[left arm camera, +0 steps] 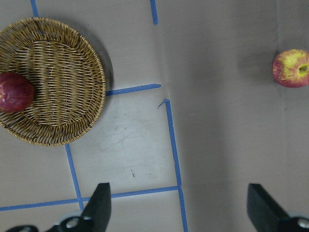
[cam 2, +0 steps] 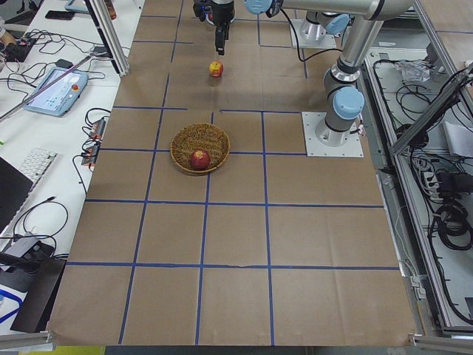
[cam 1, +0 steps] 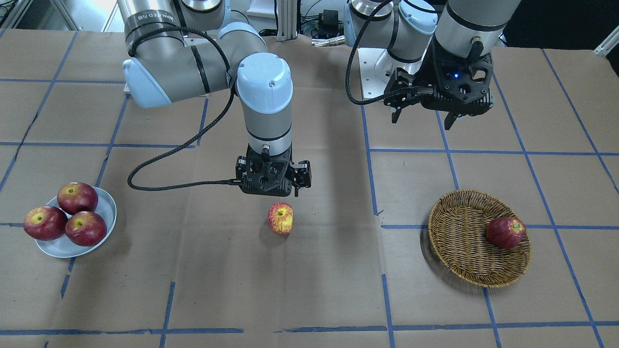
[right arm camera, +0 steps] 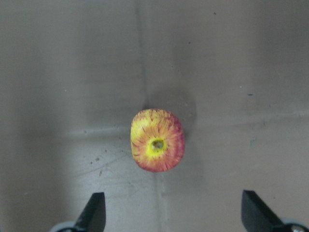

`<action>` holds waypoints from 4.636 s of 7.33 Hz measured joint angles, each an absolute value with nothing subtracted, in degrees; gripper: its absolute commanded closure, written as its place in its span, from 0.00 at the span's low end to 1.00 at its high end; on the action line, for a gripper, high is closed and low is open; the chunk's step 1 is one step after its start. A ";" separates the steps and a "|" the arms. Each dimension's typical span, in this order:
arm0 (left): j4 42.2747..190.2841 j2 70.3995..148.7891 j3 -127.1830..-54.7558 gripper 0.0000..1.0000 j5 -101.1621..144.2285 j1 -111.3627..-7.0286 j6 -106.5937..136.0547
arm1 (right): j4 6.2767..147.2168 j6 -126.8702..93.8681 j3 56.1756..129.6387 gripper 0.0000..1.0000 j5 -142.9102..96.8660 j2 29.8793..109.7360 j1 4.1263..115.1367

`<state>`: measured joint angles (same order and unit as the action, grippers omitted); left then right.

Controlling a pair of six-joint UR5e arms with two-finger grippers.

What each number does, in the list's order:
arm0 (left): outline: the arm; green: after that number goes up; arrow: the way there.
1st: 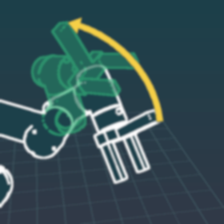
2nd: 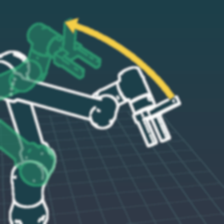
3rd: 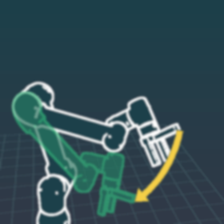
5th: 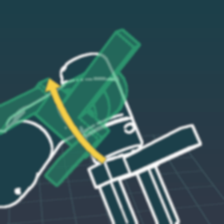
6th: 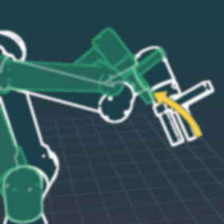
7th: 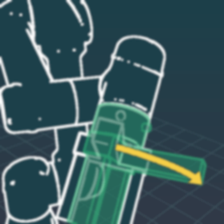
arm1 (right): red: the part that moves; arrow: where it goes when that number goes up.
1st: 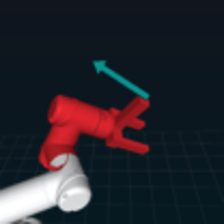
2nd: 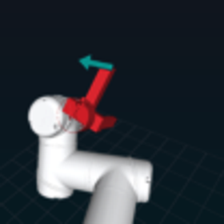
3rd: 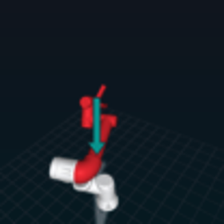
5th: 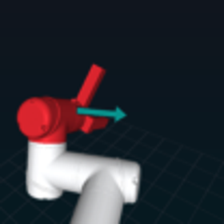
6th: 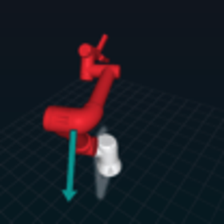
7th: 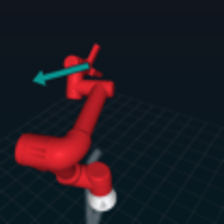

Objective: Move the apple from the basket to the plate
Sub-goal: 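Move the right gripper down onto the apple while the left gripper lowers toward the basket, then close the right gripper on the yellow-red apple and lift it, then carry the apple with the right gripper over the white plate, then lower the apple onto the other apples and open the right gripper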

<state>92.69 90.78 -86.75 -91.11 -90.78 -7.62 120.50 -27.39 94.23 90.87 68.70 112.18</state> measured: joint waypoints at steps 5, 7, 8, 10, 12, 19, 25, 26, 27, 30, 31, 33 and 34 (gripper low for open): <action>91.95 88.97 -90.51 0.01 -91.03 -90.78 -7.77 | 129.28 -26.74 94.71 0.00 91.79 60.37 112.19; 91.78 88.50 -91.12 0.01 -91.05 -90.03 -7.76 | 130.12 -26.80 94.81 0.11 91.33 58.75 112.36; 91.77 88.35 -91.16 0.01 -91.05 -89.01 -7.72 | 130.21 -26.80 94.90 0.22 91.14 58.36 112.44; 91.76 88.06 -91.07 0.01 -91.09 -88.13 -7.68 | 130.25 -26.81 95.63 0.43 91.06 58.06 112.41; 91.76 88.08 -90.73 0.01 -91.06 -88.13 -7.72 | 130.25 -26.79 95.73 0.44 91.16 58.25 112.24; 91.76 88.07 -90.92 0.01 -91.00 -88.15 -7.73 | 113.11 -2.99 98.10 0.43 91.53 78.21 93.45; 91.76 88.07 -90.88 0.01 -90.97 -88.15 -7.72 | 115.46 35.54 105.20 0.43 91.16 81.76 64.98; 91.76 88.07 -90.88 0.01 -90.97 -88.15 -7.68 | 117.75 36.54 105.20 0.43 91.20 79.54 64.38; 91.76 88.07 -90.90 0.01 -90.97 -88.15 -7.68 | 120.02 36.95 105.23 0.43 91.22 77.32 64.16; 91.76 88.06 -90.96 0.01 -90.97 -88.15 -7.68 | 122.05 37.09 105.43 0.43 91.30 74.86 64.05; 91.76 88.06 -90.96 0.01 -90.97 -88.16 -7.68 | 122.11 36.92 105.49 0.43 91.31 74.76 64.06; 91.79 88.06 -90.99 0.01 -90.97 -88.16 -7.73 | 122.14 36.67 105.52 0.43 91.31 74.13 64.07; 91.80 88.07 -91.02 0.01 -90.97 -88.15 -7.73 | 122.16 36.53 105.50 0.13 91.26 73.37 64.07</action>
